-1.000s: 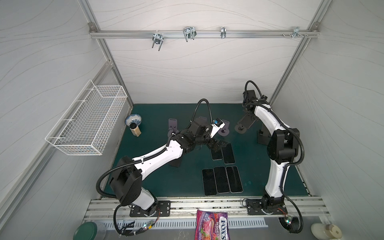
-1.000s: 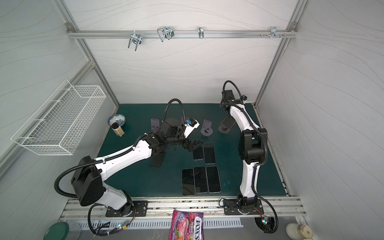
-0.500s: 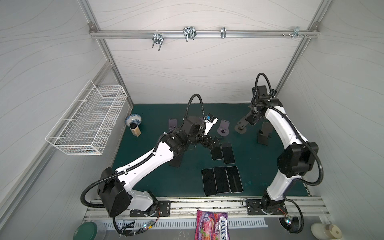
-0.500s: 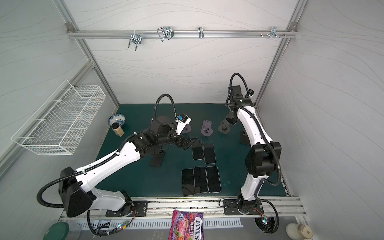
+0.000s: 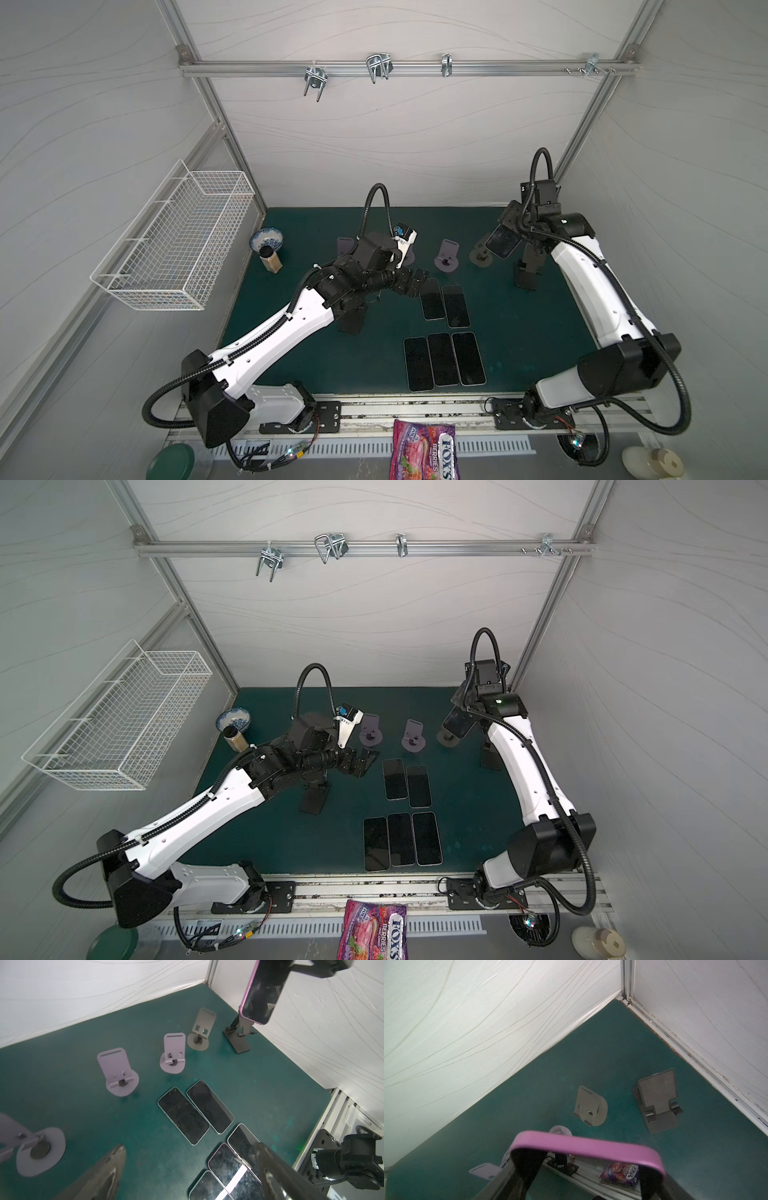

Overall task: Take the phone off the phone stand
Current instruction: 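Lift the pink-edged phone off the dark stand with the right gripper, then carry the pink-edged phone toward the flat phones with right gripper while left draws back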

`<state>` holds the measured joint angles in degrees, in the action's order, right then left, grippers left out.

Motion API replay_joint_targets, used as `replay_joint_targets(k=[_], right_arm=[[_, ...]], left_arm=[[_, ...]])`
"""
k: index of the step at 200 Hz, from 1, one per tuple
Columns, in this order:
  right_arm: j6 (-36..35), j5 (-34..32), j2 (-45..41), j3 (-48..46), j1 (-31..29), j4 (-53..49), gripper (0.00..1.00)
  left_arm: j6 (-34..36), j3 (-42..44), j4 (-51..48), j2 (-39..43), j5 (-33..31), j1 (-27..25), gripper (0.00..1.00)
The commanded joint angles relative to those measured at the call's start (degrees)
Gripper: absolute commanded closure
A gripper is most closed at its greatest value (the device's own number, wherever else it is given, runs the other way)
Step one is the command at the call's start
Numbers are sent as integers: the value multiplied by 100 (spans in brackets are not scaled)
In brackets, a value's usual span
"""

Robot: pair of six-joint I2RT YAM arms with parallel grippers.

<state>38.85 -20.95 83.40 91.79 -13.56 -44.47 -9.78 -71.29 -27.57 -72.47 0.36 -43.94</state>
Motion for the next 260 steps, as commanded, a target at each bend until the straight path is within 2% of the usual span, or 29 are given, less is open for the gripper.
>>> replay_joint_targets(k=[1,40,78,138,193,260], right_arm=[[-57,259,-369,-18,-84,38,42],[-100,757,-694,-262,-259,18,42],[-113,924,-857,-338,-581,-106,42],[49,900,-1045,-849,-1089,18,42],[287,789,-1059,-1093,-1691,60,42],[437,712,-1007,-1418,-2224,68,42]], left_arm=[[-332,-216,-225,277,-265,-15,2],[-592,-213,-486,482,-758,-9,2],[-739,-268,-670,606,-810,-5,2],[-1145,-190,-1026,642,-882,-10,2],[-1719,106,-846,632,-963,-1,2],[-1867,181,-1134,781,-1055,0,2]])
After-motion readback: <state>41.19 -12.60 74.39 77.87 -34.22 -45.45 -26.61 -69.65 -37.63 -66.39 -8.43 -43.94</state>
